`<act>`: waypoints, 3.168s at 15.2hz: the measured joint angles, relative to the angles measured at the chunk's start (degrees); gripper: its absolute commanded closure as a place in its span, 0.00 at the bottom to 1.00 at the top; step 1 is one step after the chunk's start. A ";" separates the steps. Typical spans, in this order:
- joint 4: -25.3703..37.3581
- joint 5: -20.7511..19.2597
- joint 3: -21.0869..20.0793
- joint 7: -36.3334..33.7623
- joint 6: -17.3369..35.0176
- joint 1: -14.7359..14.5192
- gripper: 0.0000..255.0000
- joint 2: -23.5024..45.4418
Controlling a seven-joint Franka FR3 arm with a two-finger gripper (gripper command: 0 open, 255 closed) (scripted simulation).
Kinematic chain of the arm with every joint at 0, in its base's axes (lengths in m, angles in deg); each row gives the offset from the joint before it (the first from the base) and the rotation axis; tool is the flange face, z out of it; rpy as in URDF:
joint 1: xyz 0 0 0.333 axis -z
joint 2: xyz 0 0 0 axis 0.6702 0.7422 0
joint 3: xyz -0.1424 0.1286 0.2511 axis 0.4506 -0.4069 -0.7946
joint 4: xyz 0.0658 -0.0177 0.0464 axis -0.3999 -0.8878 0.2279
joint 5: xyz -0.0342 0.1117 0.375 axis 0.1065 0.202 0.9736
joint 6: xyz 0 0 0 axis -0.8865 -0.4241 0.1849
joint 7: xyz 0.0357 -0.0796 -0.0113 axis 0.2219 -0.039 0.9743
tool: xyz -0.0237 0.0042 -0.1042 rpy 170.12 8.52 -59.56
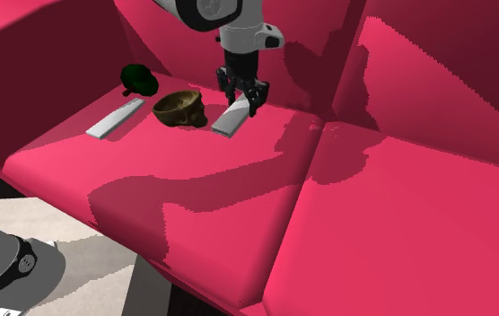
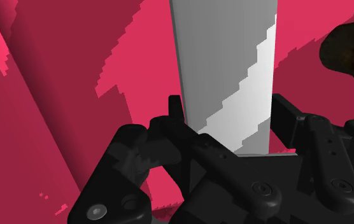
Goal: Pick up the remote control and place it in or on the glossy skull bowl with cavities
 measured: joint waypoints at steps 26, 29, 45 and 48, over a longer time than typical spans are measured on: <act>-8.56 2.83 -6.45 -13.16 -4.47 -7.34 1.00 -13.53; -11.73 3.50 -7.90 -15.88 -3.23 -8.83 1.00 -15.63; -18.78 2.64 -8.13 -16.78 5.92 -9.15 1.00 -13.39; -18.82 2.64 -8.12 -16.78 5.98 -9.15 0.00 -13.38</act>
